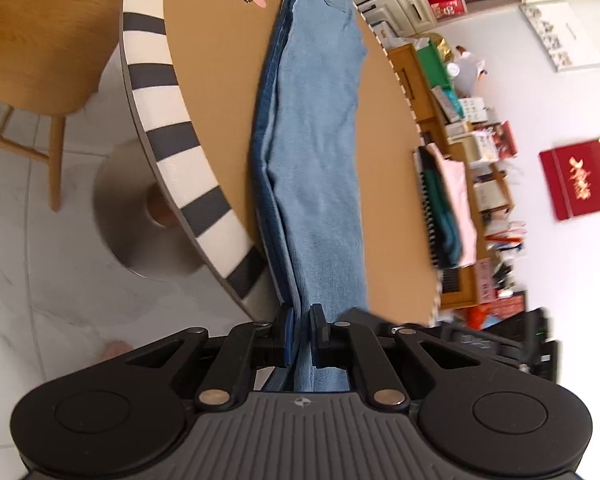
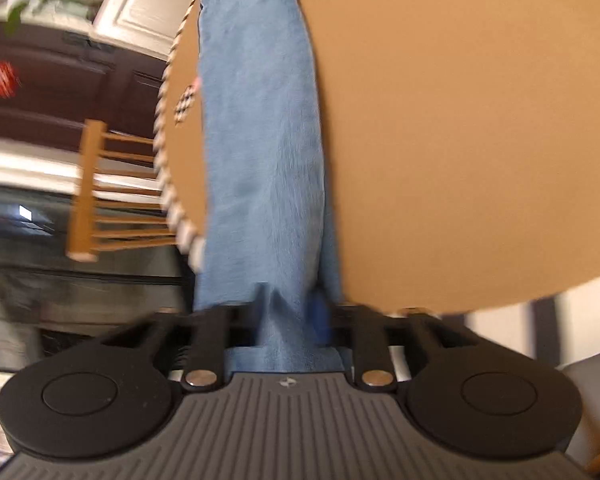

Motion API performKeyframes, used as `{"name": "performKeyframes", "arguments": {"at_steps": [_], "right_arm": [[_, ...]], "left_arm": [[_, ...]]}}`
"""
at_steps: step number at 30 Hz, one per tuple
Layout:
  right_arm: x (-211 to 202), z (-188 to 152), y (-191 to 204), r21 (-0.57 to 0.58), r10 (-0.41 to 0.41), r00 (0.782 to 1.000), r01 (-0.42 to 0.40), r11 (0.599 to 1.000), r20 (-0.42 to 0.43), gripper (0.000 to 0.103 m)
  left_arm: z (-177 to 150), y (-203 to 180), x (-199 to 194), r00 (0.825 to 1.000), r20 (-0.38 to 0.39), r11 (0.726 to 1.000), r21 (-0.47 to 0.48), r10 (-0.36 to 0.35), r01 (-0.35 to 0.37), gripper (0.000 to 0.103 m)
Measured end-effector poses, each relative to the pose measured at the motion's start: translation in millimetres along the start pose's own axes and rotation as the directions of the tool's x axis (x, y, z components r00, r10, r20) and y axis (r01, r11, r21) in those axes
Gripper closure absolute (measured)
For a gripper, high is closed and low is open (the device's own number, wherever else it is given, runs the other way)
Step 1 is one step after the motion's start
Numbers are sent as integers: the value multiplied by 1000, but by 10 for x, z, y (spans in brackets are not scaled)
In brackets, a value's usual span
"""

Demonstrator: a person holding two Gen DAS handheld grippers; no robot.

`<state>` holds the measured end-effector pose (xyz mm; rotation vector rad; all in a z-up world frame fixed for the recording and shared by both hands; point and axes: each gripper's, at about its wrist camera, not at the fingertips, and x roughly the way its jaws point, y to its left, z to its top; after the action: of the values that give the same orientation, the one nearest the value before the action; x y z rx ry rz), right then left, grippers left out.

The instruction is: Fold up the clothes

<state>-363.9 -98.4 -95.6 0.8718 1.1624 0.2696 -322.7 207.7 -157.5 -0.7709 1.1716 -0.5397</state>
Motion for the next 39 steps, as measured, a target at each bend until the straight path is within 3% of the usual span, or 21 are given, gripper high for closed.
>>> {"name": "performKeyframes", "arguments": {"at_steps": [2, 4, 7, 11, 20, 24, 30, 33, 34, 36, 37, 39], "right_arm": [[-119, 26, 32, -20, -43, 998, 44, 999, 48, 21], [-184, 82, 73, -59, -104, 992, 108, 992, 76, 13], [-158, 172, 30, -59, -92, 995, 94, 994, 37, 2], [-22, 266, 105, -113, -56, 998, 55, 992, -4, 0], [41, 270, 151, -82, -6, 999, 9, 997, 45, 0], [86, 238, 3, -9, 113, 994, -113, 994, 10, 8], [67, 327, -175, 60, 183, 983, -181, 982, -22, 13], [126, 407, -130, 18, 185, 982, -185, 983, -48, 14], [153, 412, -81, -14, 169, 985, -170, 985, -45, 20], [226, 405, -62, -27, 97, 994, -98, 995, -59, 67], [279, 401, -93, -6, 54, 996, -55, 998, -74, 97], [331, 395, -336, 158, 165, 983, -150, 976, -81, 98]], "left_arm": [[-3, 1, 19, 1000, 0, 1000, 9, 3, -3, 96], [10, 20, 42, 1000, -5, 1000, 9, 9, -9, 95], [35, 56, 87, 1000, -16, 1000, -1, 18, -18, 95], [55, 78, 123, 1000, -20, 1000, -9, 17, -17, 94], [138, 55, 184, 999, -22, 1000, -18, 23, -24, 93], [187, -7, 171, 1000, -18, 1000, 3, 20, -20, 88], [294, -13, 158, 999, -8, 999, -8, 31, -31, 88], [337, -24, 242, 998, -18, 999, 3, 52, -52, 88], [341, -21, 279, 998, -17, 998, 1, 60, -60, 88], [342, -3, 328, 999, -13, 999, -36, 36, -37, 88], [341, 7, 345, 1000, -11, 999, -46, 29, -30, 88], [345, 7, 354, 1000, -11, 999, -42, 29, -30, 88]]}}
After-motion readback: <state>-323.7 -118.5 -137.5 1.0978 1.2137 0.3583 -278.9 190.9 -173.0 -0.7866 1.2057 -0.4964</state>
